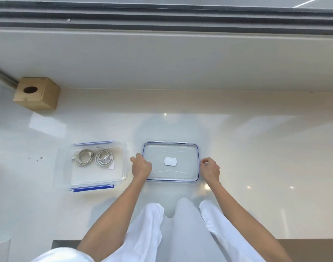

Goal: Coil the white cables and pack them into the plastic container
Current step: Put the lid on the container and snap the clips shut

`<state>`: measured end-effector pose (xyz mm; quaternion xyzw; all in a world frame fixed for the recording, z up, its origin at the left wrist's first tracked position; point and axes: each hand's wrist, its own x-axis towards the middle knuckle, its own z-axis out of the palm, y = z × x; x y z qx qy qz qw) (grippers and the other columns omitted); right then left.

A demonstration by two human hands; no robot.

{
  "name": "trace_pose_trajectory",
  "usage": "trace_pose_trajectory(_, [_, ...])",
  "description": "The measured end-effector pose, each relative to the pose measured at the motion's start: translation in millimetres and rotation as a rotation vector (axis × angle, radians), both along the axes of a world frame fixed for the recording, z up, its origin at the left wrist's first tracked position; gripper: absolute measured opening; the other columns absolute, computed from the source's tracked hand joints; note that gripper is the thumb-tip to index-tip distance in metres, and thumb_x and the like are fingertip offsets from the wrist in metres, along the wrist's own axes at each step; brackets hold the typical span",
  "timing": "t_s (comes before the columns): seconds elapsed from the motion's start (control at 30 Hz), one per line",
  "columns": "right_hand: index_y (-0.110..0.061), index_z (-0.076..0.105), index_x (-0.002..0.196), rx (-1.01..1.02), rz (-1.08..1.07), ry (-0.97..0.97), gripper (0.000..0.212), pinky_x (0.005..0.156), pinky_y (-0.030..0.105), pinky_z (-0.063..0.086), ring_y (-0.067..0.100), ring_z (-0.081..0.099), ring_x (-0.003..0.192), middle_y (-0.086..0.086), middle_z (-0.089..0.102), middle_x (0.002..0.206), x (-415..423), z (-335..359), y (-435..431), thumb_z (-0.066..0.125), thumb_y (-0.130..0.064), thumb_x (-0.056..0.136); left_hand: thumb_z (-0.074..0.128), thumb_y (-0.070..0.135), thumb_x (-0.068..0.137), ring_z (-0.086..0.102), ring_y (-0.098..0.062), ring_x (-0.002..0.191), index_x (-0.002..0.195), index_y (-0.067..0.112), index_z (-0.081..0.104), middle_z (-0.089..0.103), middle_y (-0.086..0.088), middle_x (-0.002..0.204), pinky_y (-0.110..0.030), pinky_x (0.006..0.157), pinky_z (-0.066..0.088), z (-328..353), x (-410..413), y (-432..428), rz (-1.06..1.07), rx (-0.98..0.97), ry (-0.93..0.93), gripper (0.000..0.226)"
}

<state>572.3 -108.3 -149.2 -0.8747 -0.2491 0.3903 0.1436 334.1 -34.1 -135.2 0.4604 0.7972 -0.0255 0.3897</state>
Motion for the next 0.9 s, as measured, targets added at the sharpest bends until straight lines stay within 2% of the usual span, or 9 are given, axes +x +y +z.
trace_pose_trajectory(0.13, [-0.012,0.065,0.111,0.145,-0.037,0.014,0.02,0.088,0.037,0.05,0.032,0.069,0.097,0.012,0.074,0.105,21.1,14.6,-12.3,0.052,-0.012,0.095,0.044,0.024,0.097,0.059,-0.032,0.081,0.103,0.005,0.052,0.052,-0.017,0.108,-0.039,0.075,0.049,16.5,3.0,2.5,0.194,0.009,-0.3,0.022])
trace_pose_trajectory(0.27, [-0.011,0.064,0.111,0.497,-0.165,0.197,0.03,0.088,0.032,0.055,0.021,0.073,0.092,0.007,0.07,0.104,27.9,42.3,-14.2,0.043,0.003,0.095,0.041,0.031,0.1,0.061,-0.031,0.083,0.1,0.002,0.054,0.052,-0.01,0.09,-0.04,0.087,0.055,53.2,-17.4,22.3,0.554,0.053,-0.751,0.031])
trace_pose_trajectory(0.33, [-0.01,0.067,0.103,0.593,-0.283,0.338,0.027,0.086,0.026,0.054,0.02,0.068,0.095,0.007,0.068,0.106,24.2,57.4,-10.9,0.047,0.005,0.093,0.047,0.031,0.1,0.062,-0.029,0.083,0.101,0.0,0.057,0.056,-0.009,0.09,-0.035,0.077,0.057,70.1,-33.0,30.8,0.554,0.101,-0.824,0.033])
trace_pose_trajectory(0.4, [-0.011,0.069,0.092,0.613,-0.364,0.461,0.022,0.083,0.026,0.052,0.022,0.064,0.095,0.007,0.068,0.101,12.2,70.5,-6.2,0.051,0.001,0.092,0.059,0.024,0.096,0.06,-0.028,0.08,0.107,0.002,0.055,0.06,-0.008,0.09,-0.026,0.06,0.049,82.5,-43.7,32.6,0.439,0.153,-0.788,0.024])
trace_pose_trajectory(0.5, [-0.015,0.066,0.102,0.657,-0.348,0.388,0.01,0.093,0.033,0.049,0.02,0.061,0.103,0.001,0.065,0.108,-20.5,77.7,-0.2,0.058,-0.011,0.096,0.059,0.009,0.094,0.062,-0.023,0.082,0.132,0.008,0.045,0.057,-0.011,0.112,-0.021,0.059,0.044,94.4,-56.2,25.9,0.278,0.248,-0.702,0.04])
trace_pose_trajectory(0.6, [-0.021,0.057,0.128,0.691,-0.333,0.33,0.033,0.093,0.027,0.045,0.013,0.06,0.109,-0.003,0.059,0.121,-61.4,84.0,4.1,0.063,-0.021,0.096,0.052,0.004,0.097,0.062,-0.028,0.103,0.143,0.007,0.043,0.049,-0.014,0.136,-0.028,0.081,0.053,100.1,-80.7,19.2,0.222,0.317,-0.668,0.047])
trace_pose_trajectory(0.67, [-0.022,0.054,0.135,0.695,-0.31,0.336,0.04,0.094,0.024,0.042,0.011,0.059,0.113,-0.003,0.058,0.126,-88.9,87.4,9.2,0.062,-0.02,0.096,0.052,0.005,0.096,0.056,-0.029,0.122,0.145,0.009,0.044,0.048,-0.011,0.144,-0.037,0.101,0.046,102.6,-105.6,17.7,0.189,0.347,-0.576,0.049])
trace_pose_trajectory(0.77, [-0.016,0.049,0.144,0.675,-0.237,0.358,0.047,0.102,0.026,0.041,0.012,0.055,0.124,-0.003,0.054,0.135,-138.4,85.8,21.1,0.058,-0.014,0.097,0.05,0.003,0.095,0.049,-0.023,0.128,0.147,0.011,0.042,0.047,-0.006,0.146,-0.034,0.108,0.04,103.8,-153.5,19.7,0.235,0.373,-0.499,0.052])
trace_pose_trajectory(0.9, [-0.009,0.051,0.142,0.633,-0.183,0.386,0.044,0.114,0.041,0.041,0.019,0.054,0.132,0.003,0.054,0.145,-215.9,74.3,39.7,0.054,-0.01,0.099,0.047,-0.003,0.09,0.057,-0.028,0.113,0.128,0.012,0.059,0.056,-0.008,0.128,-0.032,0.091,0.047,100.7,-227.3,28.1,0.239,0.391,-0.413,0.042])
